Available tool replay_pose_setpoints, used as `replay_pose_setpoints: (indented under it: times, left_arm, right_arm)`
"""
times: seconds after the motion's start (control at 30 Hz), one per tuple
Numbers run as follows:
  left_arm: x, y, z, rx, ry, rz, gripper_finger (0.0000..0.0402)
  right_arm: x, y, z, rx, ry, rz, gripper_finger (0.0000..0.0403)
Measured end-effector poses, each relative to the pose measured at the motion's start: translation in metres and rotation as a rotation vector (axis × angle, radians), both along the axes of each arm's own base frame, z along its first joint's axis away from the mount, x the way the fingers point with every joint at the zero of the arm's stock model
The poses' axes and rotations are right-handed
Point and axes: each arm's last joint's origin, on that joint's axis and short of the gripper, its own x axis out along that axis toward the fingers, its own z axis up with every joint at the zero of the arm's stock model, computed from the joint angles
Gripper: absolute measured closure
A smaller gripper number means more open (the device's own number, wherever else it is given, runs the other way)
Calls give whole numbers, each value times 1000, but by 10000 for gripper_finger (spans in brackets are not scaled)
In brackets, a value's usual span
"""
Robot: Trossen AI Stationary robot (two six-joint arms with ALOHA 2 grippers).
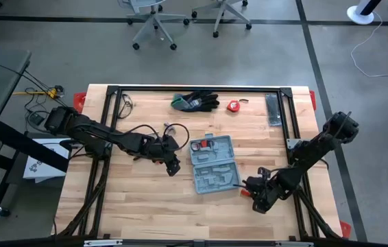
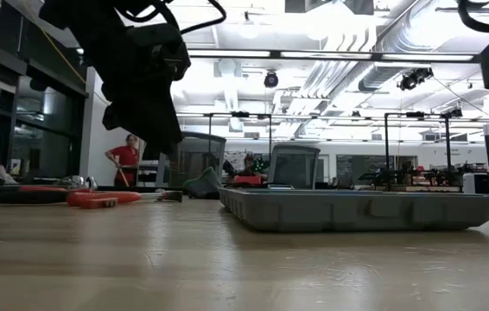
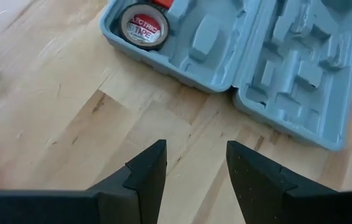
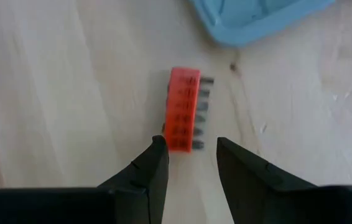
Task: Prefit tool cases
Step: Put the screwdriver bit set into the gray tool case
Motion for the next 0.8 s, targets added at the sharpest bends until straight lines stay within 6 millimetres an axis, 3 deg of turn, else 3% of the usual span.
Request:
replay_pose_setpoints:
  times: [0.17,0.37,0.63,0.8]
  left_arm:
    - [0,1,0,11,-6,29,241]
    - [0,1,0,18,-8,36,241]
    - [0,1,0,19,-8,37,241]
    - [0,1,0,25,-9,41,241]
  right_arm:
    - [1,1,0,1,-3,49,274]
    - [4,-2,1,3,-29,-52,274]
    - [11,-3,2,-4,-88,-19,274]
    - [8,-5,-5,-17,-69,-28,274]
